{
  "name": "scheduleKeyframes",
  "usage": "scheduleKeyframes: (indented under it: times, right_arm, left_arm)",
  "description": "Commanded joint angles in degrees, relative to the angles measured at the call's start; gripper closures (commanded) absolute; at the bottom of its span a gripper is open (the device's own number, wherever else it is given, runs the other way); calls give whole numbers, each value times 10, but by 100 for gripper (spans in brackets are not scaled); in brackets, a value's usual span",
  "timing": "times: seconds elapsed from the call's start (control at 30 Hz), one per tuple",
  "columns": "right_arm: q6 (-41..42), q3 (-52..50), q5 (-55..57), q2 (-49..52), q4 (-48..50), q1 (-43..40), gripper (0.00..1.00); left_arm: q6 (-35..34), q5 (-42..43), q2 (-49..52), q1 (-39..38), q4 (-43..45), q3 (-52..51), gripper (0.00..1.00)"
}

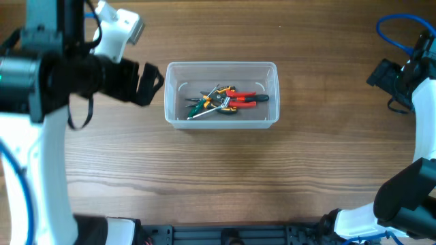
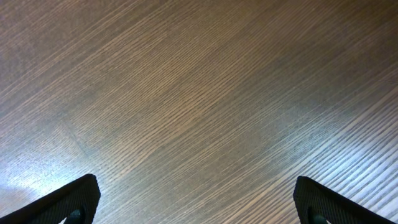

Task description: Pack container

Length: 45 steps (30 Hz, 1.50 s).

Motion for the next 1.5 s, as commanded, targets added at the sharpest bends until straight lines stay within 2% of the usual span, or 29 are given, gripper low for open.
scheduleKeyframes:
  times: [0.0,0.17,0.33,0.47,0.57,0.7,0.93,1.1,1.27,1.33,1.47]
  right_arm:
    - [7,-3,-1,0,1,2,0]
    - [7,-3,-1,0,1,2,0]
    - [7,-3,-1,0,0,2,0]
    - [7,-3,-1,0,1,2,0]
    - [6,-3,-1,0,1,2,0]
    - [6,-3,-1,0,0,2,0]
    - [7,-3,-1,0,1,2,0]
    - [7,-3,-1,0,1,2,0]
    - [7,-3,-1,0,1,2,0]
    - [7,-3,-1,0,0,2,0]
    - [7,-3,-1,0,1,2,0]
  left_arm:
    - [-37,8,-76,2,-1,-83,0]
    - [-43,9,-195,2,6,-232,0]
    - [-118,53,-377,2,96,-376,0]
    - [-189,74,-508,2,164,-432,0]
    - [-210,64,-589,2,178,-462,0]
    - [-227,57,-644,2,176,-484,0]
    - [-337,62,-663,2,159,-486,0]
    - [-336,61,-663,2,99,-486,0]
    - [-334,57,-663,2,119,-486,0]
    - [-301,57,-663,2,134,-486,0]
    - [-187,56,-663,2,162,-491,0]
